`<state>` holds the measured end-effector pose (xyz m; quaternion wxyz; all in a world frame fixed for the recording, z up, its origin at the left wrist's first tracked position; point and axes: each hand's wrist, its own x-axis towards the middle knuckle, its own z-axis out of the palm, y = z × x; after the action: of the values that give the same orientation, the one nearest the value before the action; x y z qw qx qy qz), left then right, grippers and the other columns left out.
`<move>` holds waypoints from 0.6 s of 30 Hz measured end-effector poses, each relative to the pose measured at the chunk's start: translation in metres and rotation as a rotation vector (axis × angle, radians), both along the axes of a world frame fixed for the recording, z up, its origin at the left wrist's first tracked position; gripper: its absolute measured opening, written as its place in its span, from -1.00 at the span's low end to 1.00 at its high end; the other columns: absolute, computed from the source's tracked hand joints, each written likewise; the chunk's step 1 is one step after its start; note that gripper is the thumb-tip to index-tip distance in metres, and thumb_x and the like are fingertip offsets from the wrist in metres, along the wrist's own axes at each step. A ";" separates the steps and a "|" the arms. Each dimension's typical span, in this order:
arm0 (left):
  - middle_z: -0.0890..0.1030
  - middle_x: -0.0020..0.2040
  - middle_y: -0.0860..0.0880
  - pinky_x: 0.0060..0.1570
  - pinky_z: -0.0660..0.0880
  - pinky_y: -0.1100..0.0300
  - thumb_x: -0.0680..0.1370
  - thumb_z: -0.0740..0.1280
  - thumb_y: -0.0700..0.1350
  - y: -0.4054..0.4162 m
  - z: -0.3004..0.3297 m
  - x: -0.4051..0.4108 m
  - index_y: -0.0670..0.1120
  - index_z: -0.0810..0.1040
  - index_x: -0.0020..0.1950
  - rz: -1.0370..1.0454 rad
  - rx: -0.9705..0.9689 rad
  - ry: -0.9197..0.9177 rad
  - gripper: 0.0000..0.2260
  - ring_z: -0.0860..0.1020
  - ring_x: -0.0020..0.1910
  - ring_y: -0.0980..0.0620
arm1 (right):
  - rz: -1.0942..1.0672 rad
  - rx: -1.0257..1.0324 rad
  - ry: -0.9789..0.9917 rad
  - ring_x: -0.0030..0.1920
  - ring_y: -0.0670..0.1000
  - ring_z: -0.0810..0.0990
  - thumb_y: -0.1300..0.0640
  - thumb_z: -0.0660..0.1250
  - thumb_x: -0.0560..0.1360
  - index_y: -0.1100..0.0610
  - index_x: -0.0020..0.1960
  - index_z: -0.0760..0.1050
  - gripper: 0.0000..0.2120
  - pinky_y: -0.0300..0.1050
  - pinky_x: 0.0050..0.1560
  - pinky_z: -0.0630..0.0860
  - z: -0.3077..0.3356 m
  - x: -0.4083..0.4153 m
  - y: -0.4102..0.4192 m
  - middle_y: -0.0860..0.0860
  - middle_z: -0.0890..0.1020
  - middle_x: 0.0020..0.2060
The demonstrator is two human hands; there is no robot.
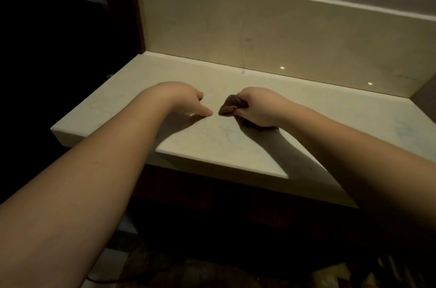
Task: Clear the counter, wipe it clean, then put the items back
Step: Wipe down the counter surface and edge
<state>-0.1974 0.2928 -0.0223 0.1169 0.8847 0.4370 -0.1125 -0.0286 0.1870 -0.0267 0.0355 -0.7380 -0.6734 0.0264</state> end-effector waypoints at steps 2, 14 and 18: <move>0.23 0.54 -0.04 0.41 0.25 -0.13 0.51 0.22 0.32 0.001 -0.001 0.000 0.04 0.19 0.55 -0.016 0.001 0.000 -0.32 0.24 0.48 -0.15 | 0.055 -0.020 0.068 -0.06 0.04 0.50 -0.02 0.28 0.55 0.08 0.05 0.56 -0.80 -0.09 -0.11 0.39 0.003 -0.017 -0.035 -0.01 0.55 -0.06; 0.42 0.40 -0.08 0.29 0.36 -0.10 0.54 0.25 0.24 -0.007 0.001 -0.003 -0.04 0.35 0.46 -0.024 -0.019 -0.041 -0.43 0.39 0.33 -0.14 | -0.003 -0.007 0.124 -0.11 0.03 0.49 -0.03 0.28 0.55 0.06 0.02 0.53 -0.83 -0.10 -0.15 0.34 -0.002 -0.045 -0.044 -0.02 0.52 -0.12; 0.44 0.38 -0.09 0.29 0.37 -0.11 0.55 0.23 0.26 -0.010 0.002 -0.005 -0.04 0.36 0.45 -0.035 -0.010 -0.040 -0.43 0.40 0.32 -0.14 | 0.002 -0.007 0.127 -0.09 0.03 0.48 0.00 0.27 0.56 0.05 0.04 0.54 -0.84 -0.09 -0.11 0.36 0.001 -0.054 -0.048 -0.02 0.52 -0.09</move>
<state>-0.2025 0.2829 -0.0203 0.1283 0.8936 0.4185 -0.0992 -0.0830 0.1392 -0.0261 0.0752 -0.7344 -0.6702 0.0756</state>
